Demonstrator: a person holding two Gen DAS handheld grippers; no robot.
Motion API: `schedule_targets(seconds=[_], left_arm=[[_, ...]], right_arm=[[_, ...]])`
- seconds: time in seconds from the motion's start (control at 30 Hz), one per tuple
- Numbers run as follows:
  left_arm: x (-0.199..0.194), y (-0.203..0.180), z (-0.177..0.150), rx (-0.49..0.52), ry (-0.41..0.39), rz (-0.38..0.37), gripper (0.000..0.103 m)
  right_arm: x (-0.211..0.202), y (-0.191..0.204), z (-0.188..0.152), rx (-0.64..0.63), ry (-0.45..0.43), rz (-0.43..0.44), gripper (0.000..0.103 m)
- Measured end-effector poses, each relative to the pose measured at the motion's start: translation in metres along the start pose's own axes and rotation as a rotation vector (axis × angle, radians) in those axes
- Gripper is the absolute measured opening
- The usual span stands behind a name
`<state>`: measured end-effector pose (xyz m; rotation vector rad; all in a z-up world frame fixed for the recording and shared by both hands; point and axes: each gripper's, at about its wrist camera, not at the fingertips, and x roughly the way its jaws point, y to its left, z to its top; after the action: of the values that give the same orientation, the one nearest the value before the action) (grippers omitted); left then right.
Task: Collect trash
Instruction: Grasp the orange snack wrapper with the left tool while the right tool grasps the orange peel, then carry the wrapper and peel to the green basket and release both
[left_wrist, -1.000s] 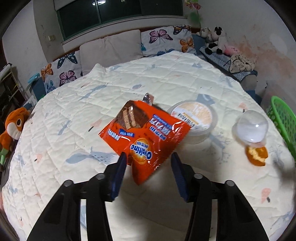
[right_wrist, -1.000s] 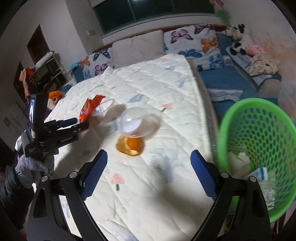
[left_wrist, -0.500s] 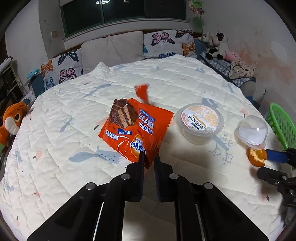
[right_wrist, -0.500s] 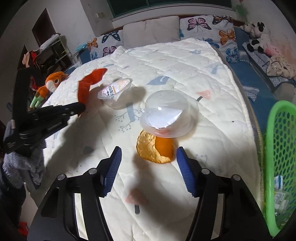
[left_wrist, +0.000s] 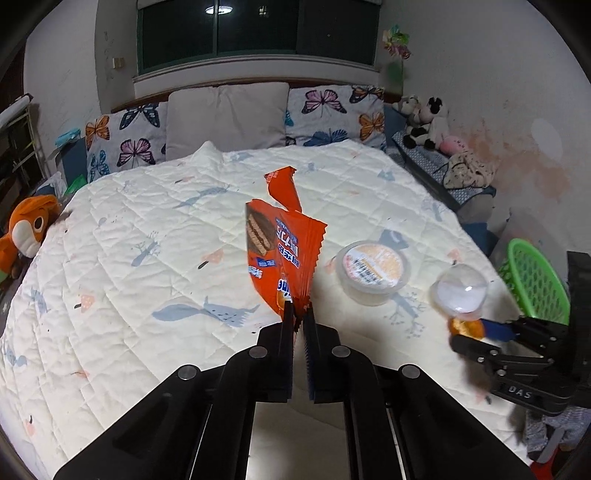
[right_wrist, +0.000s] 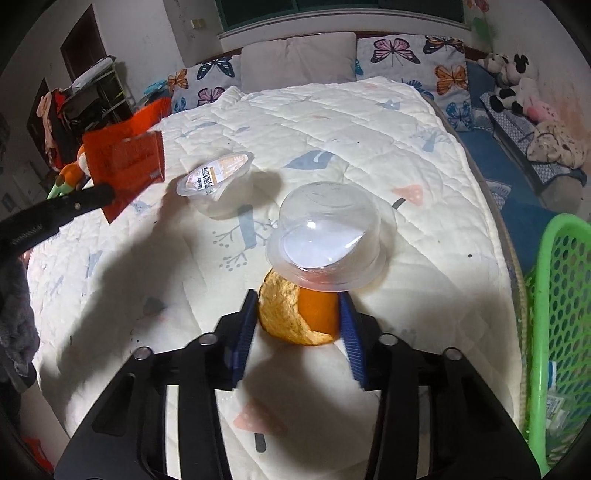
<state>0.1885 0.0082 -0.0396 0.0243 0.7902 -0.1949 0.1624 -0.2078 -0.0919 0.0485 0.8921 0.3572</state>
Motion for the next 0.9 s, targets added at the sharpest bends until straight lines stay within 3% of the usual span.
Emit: schedule_targets(seconds=[0.5, 0.6, 0.9], left_arm=[[-0.026, -0.033, 0.005, 0.036, -0.041, -0.083, 0.005], [-0.028, -0.039, 0.005, 0.041, -0.044, -0.091, 0.005], [-0.029, -0.06, 0.014, 0.069, -0.052, -0.126, 0.004]], right_arm=[[-0.049, -0.001, -0.011, 0.098, -0.006, 0.215, 0.034], [-0.061, 0.001, -0.011, 0.103, -0.03, 0.235, 0.034], [-0.088, -0.016, -0.012, 0.126, -0.092, 0.191, 0.034]])
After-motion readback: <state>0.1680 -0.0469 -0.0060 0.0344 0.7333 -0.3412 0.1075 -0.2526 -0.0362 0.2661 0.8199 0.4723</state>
